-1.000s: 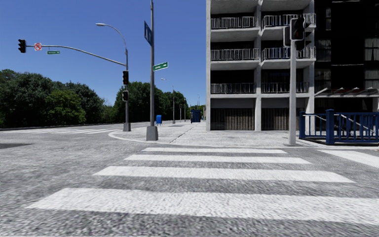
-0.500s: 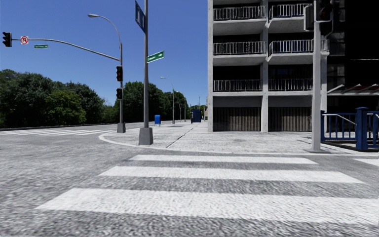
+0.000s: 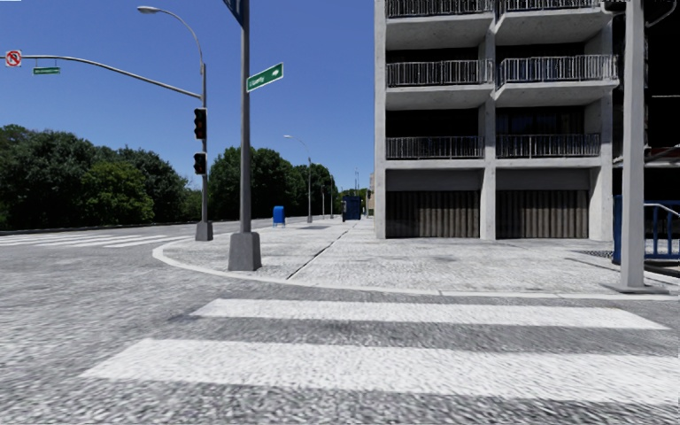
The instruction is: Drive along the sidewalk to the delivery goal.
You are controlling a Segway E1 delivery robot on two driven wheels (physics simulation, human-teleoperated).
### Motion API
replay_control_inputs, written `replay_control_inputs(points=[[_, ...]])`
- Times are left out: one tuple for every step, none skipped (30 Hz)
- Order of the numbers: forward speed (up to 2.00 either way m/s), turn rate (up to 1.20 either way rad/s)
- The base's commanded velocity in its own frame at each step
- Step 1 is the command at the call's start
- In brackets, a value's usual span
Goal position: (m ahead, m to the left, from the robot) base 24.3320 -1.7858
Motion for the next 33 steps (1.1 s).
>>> replay_control_inputs(points=[[2.00,0.00],[2.00,0.00],[2.00,0.00],[2.00,0.00],[2.00,0.00],[2.00,0.00],[2.00,0.00],[2.00,0.00],[2.00,0.00],[2.00,0.00],[2.00,0.00],[2.00,0.00],[2.00,0.00],[2.00,0.00],[2.00,0.00],[2.00,0.00],[2.00,0.00],[2.00,0.00],[2.00,0.00],[2.00,0.00],[2.00,0.00],[2.00,0.00],[2.00,0.00],[2.00,0.00],[2.00,0.00],[2.00,0.00],[2.00,0.00],[2.00,0.00],[2.00,0.00],[2.00,0.00],[2.00,0.00],[2.00,0.00],[2.00,0.00]])
